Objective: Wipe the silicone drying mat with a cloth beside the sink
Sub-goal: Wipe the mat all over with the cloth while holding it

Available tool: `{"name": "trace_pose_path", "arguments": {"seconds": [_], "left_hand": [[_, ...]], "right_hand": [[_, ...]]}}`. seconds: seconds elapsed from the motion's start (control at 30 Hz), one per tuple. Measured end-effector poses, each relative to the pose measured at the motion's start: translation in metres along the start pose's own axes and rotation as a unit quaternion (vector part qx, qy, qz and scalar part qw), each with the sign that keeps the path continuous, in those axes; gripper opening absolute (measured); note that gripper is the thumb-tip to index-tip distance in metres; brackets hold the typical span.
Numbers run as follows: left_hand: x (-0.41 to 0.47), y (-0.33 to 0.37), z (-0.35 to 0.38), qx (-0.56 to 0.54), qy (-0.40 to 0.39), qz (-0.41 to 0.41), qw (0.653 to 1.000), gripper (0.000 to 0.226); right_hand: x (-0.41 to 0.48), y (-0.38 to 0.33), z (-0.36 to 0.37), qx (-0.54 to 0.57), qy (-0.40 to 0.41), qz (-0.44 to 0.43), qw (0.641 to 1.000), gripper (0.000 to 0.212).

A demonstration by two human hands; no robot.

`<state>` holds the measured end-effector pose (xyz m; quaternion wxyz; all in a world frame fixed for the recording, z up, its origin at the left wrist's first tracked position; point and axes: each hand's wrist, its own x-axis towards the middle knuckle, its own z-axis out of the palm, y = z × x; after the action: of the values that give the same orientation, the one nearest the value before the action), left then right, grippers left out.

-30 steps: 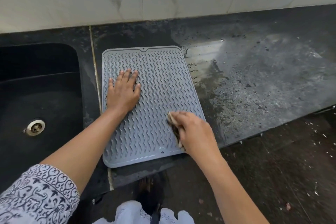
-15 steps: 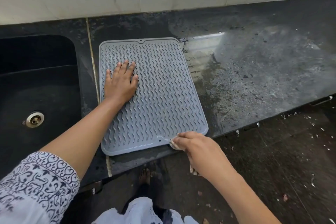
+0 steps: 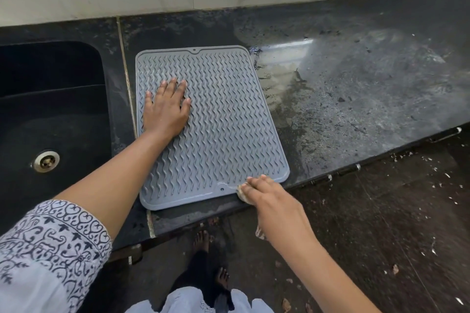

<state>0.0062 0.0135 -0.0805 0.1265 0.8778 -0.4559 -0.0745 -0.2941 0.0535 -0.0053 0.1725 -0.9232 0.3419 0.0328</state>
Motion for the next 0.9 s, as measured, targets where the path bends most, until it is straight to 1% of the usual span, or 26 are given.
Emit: {"name": "trace_pose_path", "arguments": {"seconds": [0.07, 0.1, 0.13, 0.17, 0.2, 0.23, 0.27, 0.3, 0.33, 0.37, 0.4, 0.43, 0.47, 0.5, 0.57, 0.6, 0.63, 0.67, 0.7, 0.73, 0.77, 0.8, 0.83, 0.9], "left_hand": [[0.0, 0.0, 0.0, -0.001, 0.0, 0.0, 1.0, 0.055], [-0.001, 0.001, 0.0, -0.001, 0.0, 0.0, 1.0, 0.055], [-0.001, 0.001, -0.001, -0.001, 0.001, 0.0, 1.0, 0.055], [-0.001, 0.0, -0.001, -0.002, 0.001, 0.0, 1.0, 0.054], [-0.001, 0.0, -0.001, -0.004, 0.001, 0.0, 1.0, 0.054], [-0.001, 0.0, -0.001, -0.005, 0.001, 0.001, 1.0, 0.054], [-0.001, 0.001, -0.001, -0.005, 0.001, 0.001, 1.0, 0.054], [-0.001, 0.001, -0.002, -0.005, 0.001, 0.0, 1.0, 0.054], [-0.002, 0.001, -0.002, -0.005, 0.001, -0.001, 1.0, 0.055], [-0.002, 0.002, -0.002, -0.005, 0.001, -0.003, 1.0, 0.055], [-0.002, 0.002, -0.002, -0.004, 0.001, -0.004, 1.0, 0.055], [-0.002, 0.002, -0.002, -0.003, 0.001, -0.003, 1.0, 0.055], [-0.002, 0.002, -0.002, -0.004, 0.002, -0.002, 1.0, 0.055], [-0.002, 0.001, -0.002, -0.005, 0.002, -0.002, 1.0, 0.055], [-0.001, 0.001, -0.001, -0.007, 0.007, -0.003, 1.0, 0.054], [-0.001, 0.001, -0.001, -0.007, 0.011, -0.002, 1.0, 0.054], [0.0, 0.001, -0.001, -0.008, 0.015, -0.001, 1.0, 0.054], [0.0, 0.001, -0.001, -0.009, 0.017, 0.0, 1.0, 0.054], [0.0, 0.001, -0.001, -0.01, 0.016, 0.001, 1.0, 0.054], [-0.001, 0.002, -0.001, -0.012, 0.016, 0.001, 1.0, 0.054], [-0.001, 0.002, -0.001, -0.013, 0.016, 0.001, 1.0, 0.054], [0.0, 0.002, -0.001, -0.012, 0.017, 0.0, 1.0, 0.054], [0.0, 0.001, -0.001, -0.011, 0.017, 0.001, 1.0, 0.054], [0.001, 0.0, -0.001, -0.008, 0.017, 0.002, 1.0, 0.054]], "right_hand": [[0.007, 0.006, -0.018, 0.086, 0.004, 0.042, 0.995, 0.042], [0.013, 0.006, -0.028, 0.148, 0.006, 0.062, 0.987, 0.035], [0.02, 0.006, -0.036, 0.233, 0.009, 0.071, 0.97, 0.031], [0.027, 0.003, -0.041, 0.34, 0.004, 0.078, 0.937, 0.028], [0.035, -0.002, -0.042, 0.463, -0.013, 0.079, 0.883, 0.026], [0.041, -0.007, -0.039, 0.576, -0.025, 0.079, 0.813, 0.024], [0.049, -0.011, -0.034, 0.646, -0.028, 0.092, 0.757, 0.021], [0.058, -0.014, -0.027, 0.677, -0.016, 0.11, 0.727, 0.019], [0.065, -0.017, -0.02, 0.653, 0.008, 0.119, 0.748, 0.018], [0.072, -0.017, -0.012, 0.589, 0.025, 0.13, 0.797, 0.018], [0.078, -0.012, -0.004, 0.488, 0.042, 0.121, 0.863, 0.021], [0.083, -0.007, 0.004, 0.358, 0.069, 0.113, 0.924, 0.026], [0.086, -0.001, 0.007, 0.248, 0.102, 0.114, 0.957, 0.032], [0.086, 0.005, 0.007, 0.202, 0.127, 0.124, 0.963, 0.035], [0.083, 0.011, 0.001, 0.211, 0.178, 0.153, 0.949, 0.037], [0.08, 0.009, -0.002, 0.205, 0.2, 0.147, 0.947, 0.036], [0.077, 0.004, -0.005, 0.19, 0.212, 0.121, 0.951, 0.036], [0.075, -0.003, -0.007, 0.159, 0.21, 0.075, 0.962, 0.039], [0.074, -0.011, -0.007, 0.111, 0.193, 0.018, 0.975, 0.049], [0.074, -0.017, -0.005, 0.048, 0.158, -0.04, 0.986, 0.061], [0.077, -0.02, -0.001, -0.016, 0.113, -0.08, 0.99, 0.068], [0.081, -0.023, 0.001, -0.047, 0.075, -0.095, 0.992, 0.068], [0.085, -0.023, 0.001, -0.063, 0.057, -0.099, 0.991, 0.061], [0.09, -0.019, -0.004, -0.082, 0.078, -0.131, 0.985, 0.045]]}}
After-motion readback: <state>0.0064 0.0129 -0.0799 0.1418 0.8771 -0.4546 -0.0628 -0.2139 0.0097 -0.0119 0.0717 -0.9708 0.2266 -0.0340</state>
